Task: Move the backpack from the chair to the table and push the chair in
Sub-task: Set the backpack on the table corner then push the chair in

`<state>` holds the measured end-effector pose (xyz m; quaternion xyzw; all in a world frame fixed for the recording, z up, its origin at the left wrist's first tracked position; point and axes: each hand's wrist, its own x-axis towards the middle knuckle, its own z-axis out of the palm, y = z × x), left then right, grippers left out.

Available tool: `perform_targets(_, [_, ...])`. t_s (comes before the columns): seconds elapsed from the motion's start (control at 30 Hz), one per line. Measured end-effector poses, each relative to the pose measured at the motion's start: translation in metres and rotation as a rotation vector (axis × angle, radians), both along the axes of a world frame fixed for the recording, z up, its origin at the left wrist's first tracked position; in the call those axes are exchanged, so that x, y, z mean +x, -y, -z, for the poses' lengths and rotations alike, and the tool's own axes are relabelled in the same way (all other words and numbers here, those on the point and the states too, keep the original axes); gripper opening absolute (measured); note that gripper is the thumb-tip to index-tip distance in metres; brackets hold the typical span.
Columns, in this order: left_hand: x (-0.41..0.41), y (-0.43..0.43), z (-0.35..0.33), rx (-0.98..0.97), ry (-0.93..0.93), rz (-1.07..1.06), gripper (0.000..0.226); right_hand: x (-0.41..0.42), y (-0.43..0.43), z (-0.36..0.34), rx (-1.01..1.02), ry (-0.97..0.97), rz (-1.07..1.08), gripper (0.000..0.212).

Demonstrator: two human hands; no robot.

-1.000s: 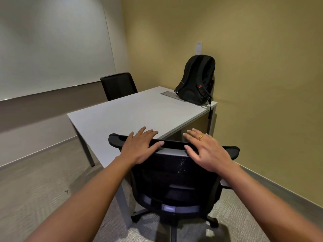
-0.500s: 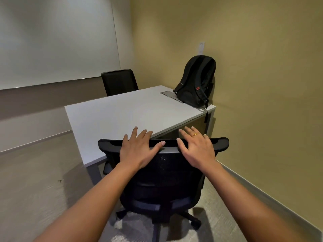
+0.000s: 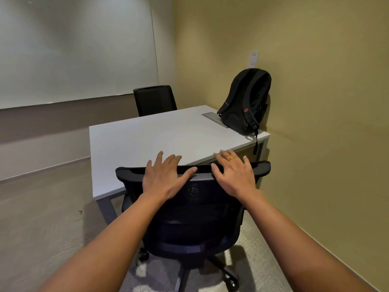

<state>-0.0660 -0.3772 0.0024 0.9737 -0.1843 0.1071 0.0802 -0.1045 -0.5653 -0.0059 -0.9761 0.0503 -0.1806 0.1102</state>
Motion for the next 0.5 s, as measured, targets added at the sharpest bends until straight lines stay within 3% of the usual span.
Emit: perform_targets(0.5, [0.096,0.088,0.004,0.012,-0.02,-0.13,0.087,0.115,0.093,0.002,-0.049,-0.061,-0.132,0.051])
